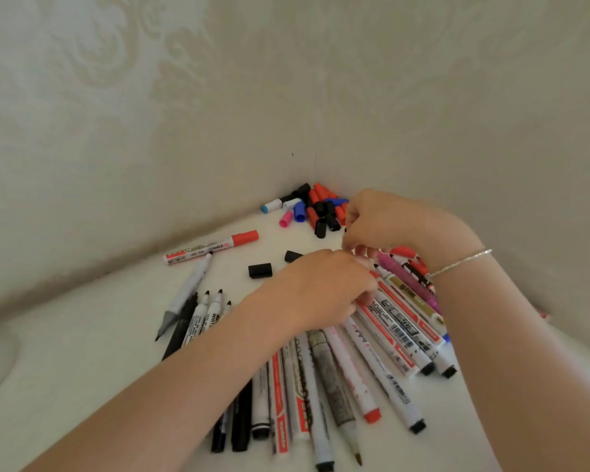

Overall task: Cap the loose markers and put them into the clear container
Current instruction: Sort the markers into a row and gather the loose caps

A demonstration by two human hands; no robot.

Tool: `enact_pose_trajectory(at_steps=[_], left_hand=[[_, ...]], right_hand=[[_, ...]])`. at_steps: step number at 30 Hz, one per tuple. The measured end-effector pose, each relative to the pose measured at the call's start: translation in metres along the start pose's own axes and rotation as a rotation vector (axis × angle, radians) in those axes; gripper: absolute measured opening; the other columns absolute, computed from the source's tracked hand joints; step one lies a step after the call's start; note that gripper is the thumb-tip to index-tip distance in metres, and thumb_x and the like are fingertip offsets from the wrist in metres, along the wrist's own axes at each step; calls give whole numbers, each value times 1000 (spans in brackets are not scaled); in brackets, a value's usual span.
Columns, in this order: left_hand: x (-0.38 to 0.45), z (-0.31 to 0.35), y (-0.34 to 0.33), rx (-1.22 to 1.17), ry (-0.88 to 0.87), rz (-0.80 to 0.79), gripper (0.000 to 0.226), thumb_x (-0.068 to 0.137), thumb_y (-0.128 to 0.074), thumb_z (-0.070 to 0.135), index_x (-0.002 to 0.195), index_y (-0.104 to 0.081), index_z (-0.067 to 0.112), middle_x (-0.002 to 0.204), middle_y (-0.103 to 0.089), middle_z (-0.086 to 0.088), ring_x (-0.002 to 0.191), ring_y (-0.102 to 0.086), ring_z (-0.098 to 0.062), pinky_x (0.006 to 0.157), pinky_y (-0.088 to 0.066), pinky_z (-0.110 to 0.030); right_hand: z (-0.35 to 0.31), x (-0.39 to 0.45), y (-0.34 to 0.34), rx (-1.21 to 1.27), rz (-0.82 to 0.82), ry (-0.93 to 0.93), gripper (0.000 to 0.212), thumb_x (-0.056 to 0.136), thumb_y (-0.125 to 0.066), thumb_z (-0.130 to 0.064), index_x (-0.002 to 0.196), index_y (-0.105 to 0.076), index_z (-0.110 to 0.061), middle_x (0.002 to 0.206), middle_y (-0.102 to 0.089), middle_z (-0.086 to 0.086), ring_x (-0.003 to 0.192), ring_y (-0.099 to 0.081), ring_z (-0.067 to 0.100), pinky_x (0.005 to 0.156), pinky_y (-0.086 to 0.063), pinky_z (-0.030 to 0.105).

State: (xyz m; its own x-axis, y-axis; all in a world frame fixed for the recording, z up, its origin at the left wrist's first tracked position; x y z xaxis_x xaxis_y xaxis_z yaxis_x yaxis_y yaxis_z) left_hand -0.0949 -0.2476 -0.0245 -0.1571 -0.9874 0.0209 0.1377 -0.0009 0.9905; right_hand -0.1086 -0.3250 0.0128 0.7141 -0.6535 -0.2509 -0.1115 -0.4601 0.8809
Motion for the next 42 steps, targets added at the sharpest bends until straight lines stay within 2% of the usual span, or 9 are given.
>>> enact_pose_trajectory(at_steps=[8,11,14,18,22,30,33,38,42], left_hand=[[1,2,2,181,-114,76,24,92,-52,16,113,-60,23,117,-54,5,109,-45,-14,88,-36,-29],[-3,-6,21,196,-57,123,27,93,-50,17,118,-58,24,103,-46,6,102,-47,-14,72,-33,-27],[-12,-24,47,245,67,203,17,95,-45,23,109,-53,29,82,-40,12,81,-47,-12,57,-31,-25],[-18,-47,56,265,189,211,16,97,-44,40,108,-53,33,89,-61,9,93,-59,-15,63,-33,-27],[-24,-74,52,163,359,163,3,92,-51,34,92,-53,32,94,-63,7,89,-58,-17,65,-38,-29],[-41,-116,45,-243,577,140,9,87,-64,30,79,-61,27,73,-60,12,75,-63,-11,69,-49,-29],[-36,-110,40,-431,546,130,8,87,-66,29,87,-69,21,78,-67,10,73,-54,6,75,-48,-24],[-31,-103,37,-601,553,128,15,89,-64,27,98,-71,18,92,-71,5,92,-66,-14,88,-51,-30],[-33,-98,44,-934,500,183,18,88,-67,21,106,-66,20,104,-73,0,104,-66,-14,99,-49,-35]], right_hand=[[11,13,14,153,198,-17,18,85,-53,-2,100,-60,3,95,-70,22,69,-61,26,53,-44,25],[21,15,21,187,271,-28,18,85,-52,-5,102,-60,-3,93,-69,19,72,-63,28,63,-51,32],[23,11,15,321,61,-8,15,90,-53,-10,102,-61,-5,82,-71,14,67,-64,22,65,-53,32],[4,-2,-6,422,-287,105,17,89,-56,-13,104,-65,-9,94,-73,11,85,-70,21,75,-56,28],[-10,6,-14,69,-109,67,35,83,-67,-18,114,-56,-5,85,-61,4,78,-56,18,55,-43,19],[-2,21,-35,-366,172,-163,53,89,-49,-16,136,-26,-6,106,-57,10,84,-54,24,58,-38,31],[2,25,-41,-387,148,-176,44,89,-48,-13,130,-32,-8,84,-50,4,76,-50,21,51,-34,28],[1,34,-41,-111,156,-98,32,86,-57,-16,113,-40,-12,76,-49,4,68,-52,18,53,-39,27],[-9,31,-7,640,327,82,32,77,-72,-16,77,-40,-16,78,-64,14,60,-58,20,56,-46,32]])
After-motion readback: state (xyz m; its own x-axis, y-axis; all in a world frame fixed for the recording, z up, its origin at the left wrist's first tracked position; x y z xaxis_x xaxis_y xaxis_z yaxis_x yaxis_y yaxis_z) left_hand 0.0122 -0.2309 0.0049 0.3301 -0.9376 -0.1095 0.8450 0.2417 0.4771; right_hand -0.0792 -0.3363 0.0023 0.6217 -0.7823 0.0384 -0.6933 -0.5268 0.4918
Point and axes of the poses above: each hand's wrist, its own x-axis towards the middle knuckle, its own y-axis out of the back of the hand, z = x × y, the point moved 6 cm from there along x, towards the middle knuckle
